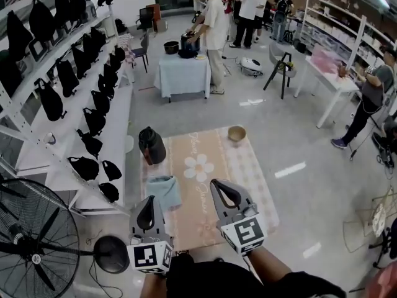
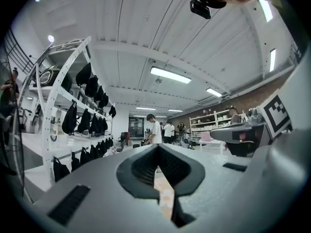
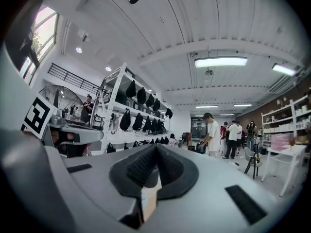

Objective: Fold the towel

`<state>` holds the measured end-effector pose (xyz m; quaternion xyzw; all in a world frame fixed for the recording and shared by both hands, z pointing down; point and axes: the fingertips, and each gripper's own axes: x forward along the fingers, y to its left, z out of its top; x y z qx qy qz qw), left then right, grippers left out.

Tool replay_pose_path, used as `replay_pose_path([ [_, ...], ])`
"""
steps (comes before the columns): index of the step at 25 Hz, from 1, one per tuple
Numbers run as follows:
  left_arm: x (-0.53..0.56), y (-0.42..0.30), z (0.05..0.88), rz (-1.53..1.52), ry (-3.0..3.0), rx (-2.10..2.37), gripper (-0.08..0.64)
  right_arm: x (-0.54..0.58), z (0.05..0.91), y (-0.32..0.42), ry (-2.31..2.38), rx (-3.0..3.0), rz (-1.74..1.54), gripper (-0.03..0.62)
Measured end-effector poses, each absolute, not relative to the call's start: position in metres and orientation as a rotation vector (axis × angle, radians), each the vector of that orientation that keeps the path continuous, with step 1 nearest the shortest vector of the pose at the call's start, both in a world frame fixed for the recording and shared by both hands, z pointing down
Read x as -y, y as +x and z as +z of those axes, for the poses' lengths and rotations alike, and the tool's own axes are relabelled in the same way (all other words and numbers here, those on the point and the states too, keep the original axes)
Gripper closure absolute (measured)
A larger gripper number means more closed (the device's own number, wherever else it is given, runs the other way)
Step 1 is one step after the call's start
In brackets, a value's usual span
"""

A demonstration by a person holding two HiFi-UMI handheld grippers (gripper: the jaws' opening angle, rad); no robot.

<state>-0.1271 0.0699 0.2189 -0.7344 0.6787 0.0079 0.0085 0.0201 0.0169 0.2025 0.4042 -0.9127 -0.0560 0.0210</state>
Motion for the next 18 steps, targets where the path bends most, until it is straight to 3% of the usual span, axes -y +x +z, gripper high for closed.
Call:
replay_pose_path([
  [18, -0.058, -0.108, 0.233, -0.006, -2.386, -2.065, 0.557, -0.012, 0.207, 0.031, 1.285, 2.815, -0.155, 0.589],
])
